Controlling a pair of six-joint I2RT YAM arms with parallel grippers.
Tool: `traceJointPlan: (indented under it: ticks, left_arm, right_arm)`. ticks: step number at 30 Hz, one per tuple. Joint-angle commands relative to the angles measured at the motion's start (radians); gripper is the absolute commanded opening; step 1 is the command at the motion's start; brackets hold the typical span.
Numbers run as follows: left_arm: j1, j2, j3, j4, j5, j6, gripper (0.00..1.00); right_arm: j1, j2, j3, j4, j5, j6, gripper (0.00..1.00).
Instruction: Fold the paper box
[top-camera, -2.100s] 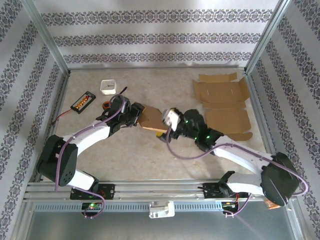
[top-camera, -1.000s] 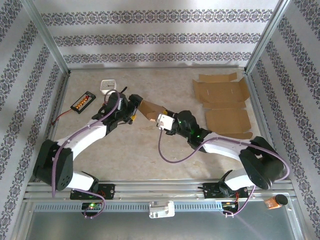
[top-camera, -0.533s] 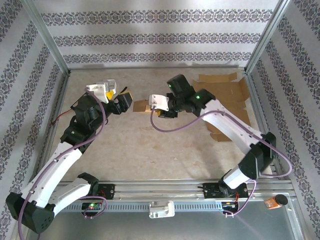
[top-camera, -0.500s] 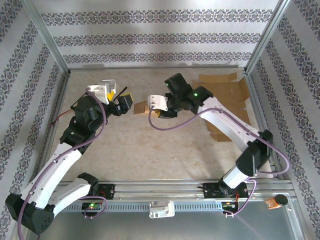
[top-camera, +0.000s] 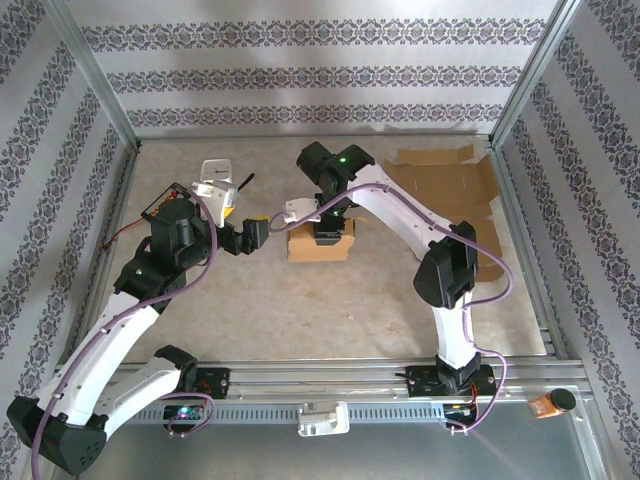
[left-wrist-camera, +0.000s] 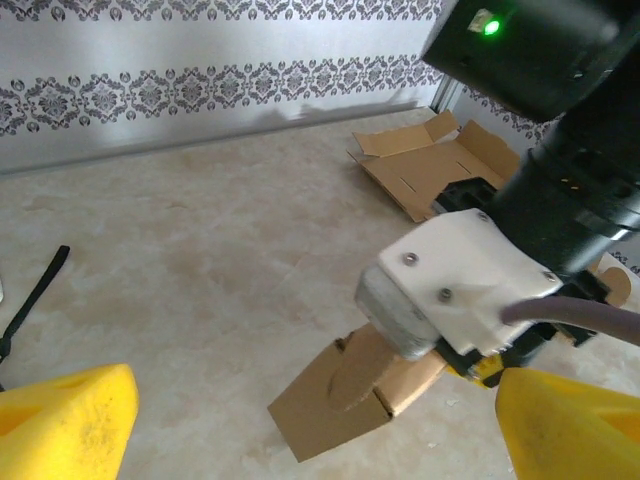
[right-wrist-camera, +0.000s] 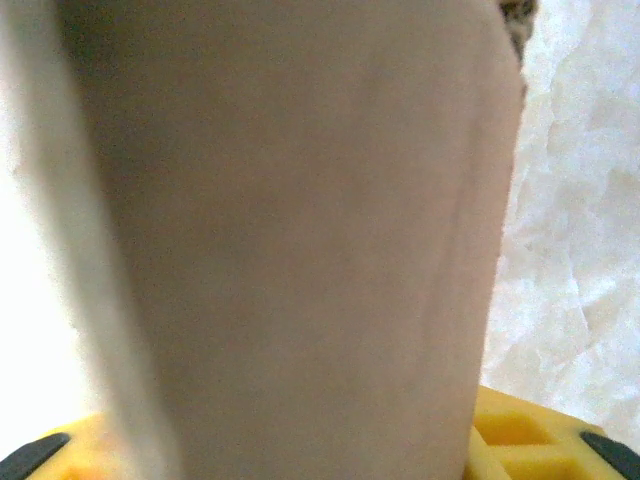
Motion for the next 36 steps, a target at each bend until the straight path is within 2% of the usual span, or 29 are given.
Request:
traceJointPlan:
  ticks: [1,4,6,7,13,15,18,22,26,30,33,36]
  left_arm:
    - [-0.009,0.011,-0.004,0.049,0.000,-0.034,0.93]
    - [-0.009,0.023,-0.004,0.089,0.022,-0.056,0.94]
    - [-0.009,0.031,-0.003,0.100,0.022,-0.064,0.94]
    - [-0.010,0.034,-0.007,0.103,0.019,-0.067,0.95]
    - [-0.007,0.051,-0.014,0.104,-0.018,-0.100,0.95]
    - [-0.008,0.062,-0.009,0.091,-0.025,-0.112,0.95]
    - [-0.009,0.085,0.008,0.053,-0.016,-0.109,0.95]
    - [-0.009,0.130,0.053,-0.037,-0.021,-0.082,0.94]
    - [-0.013,0.195,0.120,-0.150,0.031,-0.018,0.90]
    - [-0.024,0.244,0.156,-0.229,-0.005,0.056,0.90]
    - [-0.030,0.268,0.172,-0.250,0.000,0.090,0.91]
    - [-0.033,0.284,0.173,-0.243,0.014,0.110,0.92]
  right_arm:
    - [-0.012,0.055,0.034,-0.022,-0.048,0.023,0.49]
    - [-0.027,0.076,0.043,0.004,-0.063,0.049,0.59]
    - [-0.037,0.068,0.057,0.009,-0.105,0.054,0.72]
    - [-0.041,0.058,0.055,0.015,-0.129,0.057,0.74]
    - [-0.064,-0.032,0.004,0.127,-0.220,0.139,0.81]
    - [-0.083,-0.066,-0.017,0.193,-0.250,0.249,0.82]
    - [-0.128,-0.130,-0.084,0.312,-0.317,0.431,0.83]
    - [-0.185,-0.255,-0.234,0.488,-0.343,0.723,0.83]
    - [-0.277,-0.389,-0.423,0.600,-0.378,0.964,0.83]
    - [-0.348,-0.542,-0.673,0.762,-0.410,1.024,0.80]
    - [-0.351,-0.575,-0.742,0.756,-0.408,0.982,0.73]
    - [-0.353,-0.565,-0.773,0.759,-0.408,0.977,0.62]
